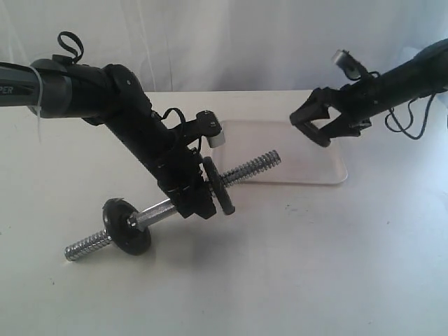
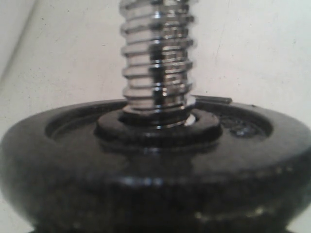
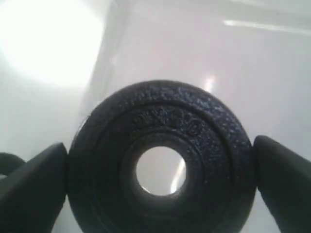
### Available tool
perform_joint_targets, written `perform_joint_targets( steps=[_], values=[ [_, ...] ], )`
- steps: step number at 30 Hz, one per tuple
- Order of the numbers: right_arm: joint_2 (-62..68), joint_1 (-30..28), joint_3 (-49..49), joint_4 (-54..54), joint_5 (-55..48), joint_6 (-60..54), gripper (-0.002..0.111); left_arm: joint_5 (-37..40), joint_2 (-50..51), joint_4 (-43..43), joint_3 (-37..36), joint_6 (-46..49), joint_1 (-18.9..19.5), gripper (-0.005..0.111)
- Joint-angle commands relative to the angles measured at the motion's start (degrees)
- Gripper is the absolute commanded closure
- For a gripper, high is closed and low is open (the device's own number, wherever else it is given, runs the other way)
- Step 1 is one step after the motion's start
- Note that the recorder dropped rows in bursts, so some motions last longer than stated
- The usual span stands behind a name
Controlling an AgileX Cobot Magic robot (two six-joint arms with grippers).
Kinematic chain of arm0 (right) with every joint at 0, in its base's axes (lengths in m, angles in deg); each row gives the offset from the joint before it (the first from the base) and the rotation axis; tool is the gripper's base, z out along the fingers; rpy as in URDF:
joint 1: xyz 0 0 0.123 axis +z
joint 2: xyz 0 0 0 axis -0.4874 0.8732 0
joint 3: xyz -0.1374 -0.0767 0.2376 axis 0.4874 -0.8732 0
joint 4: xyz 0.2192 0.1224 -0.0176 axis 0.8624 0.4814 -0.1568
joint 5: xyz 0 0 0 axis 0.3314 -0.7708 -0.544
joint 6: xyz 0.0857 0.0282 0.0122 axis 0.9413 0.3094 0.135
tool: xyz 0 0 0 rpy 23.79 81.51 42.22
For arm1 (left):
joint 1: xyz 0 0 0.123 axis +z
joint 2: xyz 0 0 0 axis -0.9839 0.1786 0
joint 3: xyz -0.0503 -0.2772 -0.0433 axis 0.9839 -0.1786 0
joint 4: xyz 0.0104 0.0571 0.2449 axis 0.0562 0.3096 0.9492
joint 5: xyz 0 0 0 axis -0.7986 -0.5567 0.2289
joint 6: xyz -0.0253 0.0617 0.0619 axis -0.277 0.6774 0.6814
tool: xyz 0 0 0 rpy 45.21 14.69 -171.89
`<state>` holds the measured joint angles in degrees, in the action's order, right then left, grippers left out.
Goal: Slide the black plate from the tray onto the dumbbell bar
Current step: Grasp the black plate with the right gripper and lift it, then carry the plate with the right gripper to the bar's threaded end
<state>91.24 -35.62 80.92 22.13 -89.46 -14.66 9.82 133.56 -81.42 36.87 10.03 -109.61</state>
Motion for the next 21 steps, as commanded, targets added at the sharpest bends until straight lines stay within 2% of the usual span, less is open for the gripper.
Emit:
perform_joint_targets(
  steps=[1, 11, 21],
  values=[
    [-1.6, -2.8, -0.4, 9.2, -0.5, -1.3, 0.108, 0.4, -3.8, -5.9, 1.0, 0.0, 0.0, 0.107],
    [-2.9, -4.3, -8.4, 13.9, -0.5, -2.4, 0.108, 0.0, -3.8, -5.9, 1.0, 0.0, 0.0, 0.107],
    [-11.4, -4.4, -21.1, 16.6, -0.5, -6.9, 0.108, -1.0, -3.8, -5.9, 1.0, 0.0, 0.0, 0.107]
  ],
)
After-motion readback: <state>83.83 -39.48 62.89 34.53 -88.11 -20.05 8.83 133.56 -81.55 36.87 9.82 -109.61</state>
